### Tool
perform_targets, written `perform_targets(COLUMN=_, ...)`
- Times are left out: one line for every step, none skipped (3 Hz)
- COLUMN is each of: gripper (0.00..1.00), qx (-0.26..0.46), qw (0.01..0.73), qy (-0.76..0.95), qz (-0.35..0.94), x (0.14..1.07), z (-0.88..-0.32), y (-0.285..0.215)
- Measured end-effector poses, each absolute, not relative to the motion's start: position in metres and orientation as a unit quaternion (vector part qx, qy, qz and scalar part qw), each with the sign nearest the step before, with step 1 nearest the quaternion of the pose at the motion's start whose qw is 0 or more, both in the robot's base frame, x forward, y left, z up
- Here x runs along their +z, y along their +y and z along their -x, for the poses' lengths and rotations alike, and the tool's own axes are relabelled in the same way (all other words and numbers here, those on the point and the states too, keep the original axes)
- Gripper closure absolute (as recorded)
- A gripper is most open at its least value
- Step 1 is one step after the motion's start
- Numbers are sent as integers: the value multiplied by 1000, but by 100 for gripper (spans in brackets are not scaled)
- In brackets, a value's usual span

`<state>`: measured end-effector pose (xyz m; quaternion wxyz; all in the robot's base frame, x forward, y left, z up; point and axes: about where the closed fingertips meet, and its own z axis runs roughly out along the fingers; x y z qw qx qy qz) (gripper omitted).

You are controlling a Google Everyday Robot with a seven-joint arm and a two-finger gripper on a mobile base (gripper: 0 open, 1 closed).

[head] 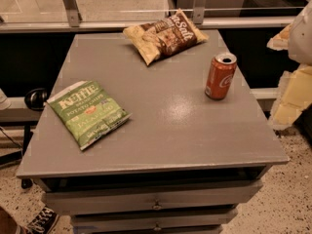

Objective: Move coke can near green jalapeno chip bag

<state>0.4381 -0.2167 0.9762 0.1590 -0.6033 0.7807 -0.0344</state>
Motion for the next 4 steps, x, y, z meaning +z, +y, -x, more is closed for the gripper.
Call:
perform_targets(gripper=0, qx=-34, qw=159, qy=781, qz=603, x=976, z=-438, y=-217)
perform_targets(gripper=0, qx=-33, qw=168, qy=784, qz=597, x=975, z=-440, y=-218)
perform_targets(gripper=0, qx=-22, qw=200, qy=788, qz=582, x=959, z=-456, y=-226)
perform_targets(gripper=0, qx=-14, qw=260, qy=780, qz=569, x=949, z=-484, y=-231)
